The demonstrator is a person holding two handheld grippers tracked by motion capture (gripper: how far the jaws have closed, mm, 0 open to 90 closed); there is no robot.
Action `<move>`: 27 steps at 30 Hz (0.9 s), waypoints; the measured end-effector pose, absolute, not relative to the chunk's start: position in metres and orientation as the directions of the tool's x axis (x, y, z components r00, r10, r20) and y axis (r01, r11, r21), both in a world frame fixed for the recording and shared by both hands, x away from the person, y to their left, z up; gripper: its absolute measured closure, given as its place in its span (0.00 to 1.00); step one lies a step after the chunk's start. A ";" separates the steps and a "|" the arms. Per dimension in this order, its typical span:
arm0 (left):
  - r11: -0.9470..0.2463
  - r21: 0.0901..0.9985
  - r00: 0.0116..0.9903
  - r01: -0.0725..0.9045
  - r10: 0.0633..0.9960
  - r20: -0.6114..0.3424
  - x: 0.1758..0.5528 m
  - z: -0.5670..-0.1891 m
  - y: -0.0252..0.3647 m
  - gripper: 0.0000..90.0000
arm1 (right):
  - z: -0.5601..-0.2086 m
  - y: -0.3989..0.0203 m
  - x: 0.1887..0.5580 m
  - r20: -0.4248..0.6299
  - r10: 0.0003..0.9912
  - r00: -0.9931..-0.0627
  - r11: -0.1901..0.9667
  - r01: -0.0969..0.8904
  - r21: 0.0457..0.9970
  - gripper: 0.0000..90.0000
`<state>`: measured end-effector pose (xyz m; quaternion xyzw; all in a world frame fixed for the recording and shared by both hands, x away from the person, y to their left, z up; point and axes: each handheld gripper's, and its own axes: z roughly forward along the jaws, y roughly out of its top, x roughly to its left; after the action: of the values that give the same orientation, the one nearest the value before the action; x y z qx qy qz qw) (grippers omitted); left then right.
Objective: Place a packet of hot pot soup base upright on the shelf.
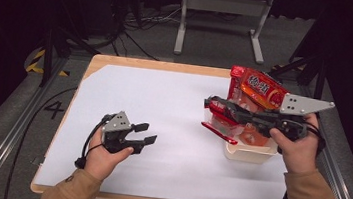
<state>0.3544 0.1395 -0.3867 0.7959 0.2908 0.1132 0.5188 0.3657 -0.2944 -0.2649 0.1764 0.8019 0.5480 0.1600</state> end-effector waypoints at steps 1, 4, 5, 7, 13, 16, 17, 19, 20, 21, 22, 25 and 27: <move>-0.292 0.891 0.798 0.347 0.591 -0.117 0.355 -0.387 0.142 0.48 | -0.264 -0.298 0.365 -0.065 0.461 -0.885 0.337 0.107 0.935 1.00; -0.284 0.891 0.785 0.353 0.609 -0.117 0.356 -0.388 0.152 0.44 | -0.262 -0.307 0.365 -0.069 0.467 -0.882 0.336 0.105 0.936 1.00; -0.276 0.894 0.780 0.353 0.614 -0.119 0.356 -0.387 0.155 0.43 | -0.262 -0.309 0.365 -0.070 0.470 -0.880 0.338 0.105 0.935 1.00; -0.265 0.898 0.770 0.352 0.628 -0.116 0.356 -0.387 0.162 0.40 | -0.261 -0.314 0.364 -0.076 0.469 -0.880 0.341 0.101 0.934 1.00; -0.229 0.901 0.737 0.369 0.663 -0.134 0.358 -0.388 0.182 0.33 | -0.261 -0.325 0.362 -0.090 0.467 -0.880 0.353 0.092 0.931 1.00; -0.222 0.899 0.718 0.378 0.683 -0.133 0.361 -0.390 0.191 0.31 | -0.261 -0.330 0.362 -0.090 0.468 -0.879 0.354 0.093 0.931 1.00; -0.219 0.901 0.713 0.375 0.690 -0.128 0.363 -0.391 0.194 0.30 | -0.261 -0.332 0.362 -0.093 0.469 -0.878 0.354 0.091 0.931 1.00; -0.215 0.901 0.698 0.376 0.705 -0.123 0.364 -0.392 0.200 0.28 | -0.262 -0.336 0.361 -0.097 0.470 -0.877 0.356 0.088 0.930 1.00; -0.214 0.901 0.693 0.377 0.711 -0.121 0.365 -0.393 0.202 0.27 | -0.262 -0.338 0.361 -0.099 0.471 -0.876 0.360 0.089 0.929 1.00; -0.214 0.901 0.693 0.377 0.711 -0.121 0.365 -0.393 0.202 0.26 | -0.262 -0.338 0.361 -0.099 0.471 -0.876 0.360 0.089 0.929 1.00; -0.210 0.902 0.685 0.378 0.718 -0.120 0.365 -0.394 0.205 0.25 | -0.263 -0.342 0.362 -0.102 0.474 -0.875 0.367 0.091 0.926 1.00; -0.200 0.896 0.672 0.397 0.728 -0.135 0.365 -0.396 0.209 0.25 | -0.266 -0.348 0.363 -0.095 0.484 -0.870 0.361 0.099 0.927 1.00; -0.200 0.895 0.668 0.398 0.732 -0.134 0.366 -0.397 0.210 0.25 | -0.266 -0.350 0.364 -0.090 0.485 -0.870 0.357 0.103 0.928 1.00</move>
<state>0.3658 0.2097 -0.3966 0.7572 0.3730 0.1632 0.5108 0.3636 -0.3503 -0.2664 0.1829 0.8042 0.5366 0.1783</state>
